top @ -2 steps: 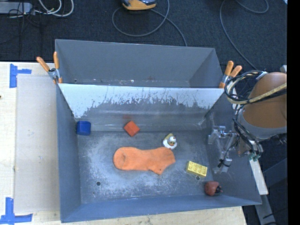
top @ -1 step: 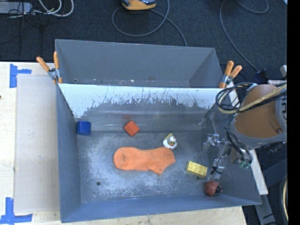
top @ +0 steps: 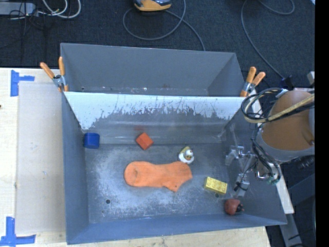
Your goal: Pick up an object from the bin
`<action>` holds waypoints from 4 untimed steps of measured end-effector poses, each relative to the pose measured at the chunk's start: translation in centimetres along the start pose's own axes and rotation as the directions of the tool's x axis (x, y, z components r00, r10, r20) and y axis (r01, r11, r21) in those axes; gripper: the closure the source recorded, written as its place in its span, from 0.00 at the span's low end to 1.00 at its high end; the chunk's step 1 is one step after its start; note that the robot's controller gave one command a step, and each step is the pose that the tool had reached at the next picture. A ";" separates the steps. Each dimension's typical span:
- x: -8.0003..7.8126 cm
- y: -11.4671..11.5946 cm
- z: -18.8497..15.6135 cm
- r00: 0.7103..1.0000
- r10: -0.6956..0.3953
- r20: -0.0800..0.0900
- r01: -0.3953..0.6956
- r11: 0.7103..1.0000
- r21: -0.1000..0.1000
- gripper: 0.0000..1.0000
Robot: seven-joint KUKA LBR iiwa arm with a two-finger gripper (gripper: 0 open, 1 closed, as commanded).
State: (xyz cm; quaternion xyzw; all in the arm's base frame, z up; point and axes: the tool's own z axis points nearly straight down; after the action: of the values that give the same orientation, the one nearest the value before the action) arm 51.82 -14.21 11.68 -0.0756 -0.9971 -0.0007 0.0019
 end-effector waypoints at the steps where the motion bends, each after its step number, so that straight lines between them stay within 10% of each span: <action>1: 0.8 1.2 5.0 0.990 0.139 -0.010 -0.139 0.990 0.000 0.00; 2: 1.6 0.9 4.8 0.998 0.061 -0.003 -0.061 0.998 0.000 1.00; 4: 1.7 1.0 4.2 0.998 0.061 -0.006 -0.061 0.998 0.000 1.00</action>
Offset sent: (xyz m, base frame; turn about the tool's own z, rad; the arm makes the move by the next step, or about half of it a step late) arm -0.0142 0.0111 -0.0468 0.0630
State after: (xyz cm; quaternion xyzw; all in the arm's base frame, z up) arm 50.28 -12.99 7.46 -0.1057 -0.9944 -0.0011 0.0048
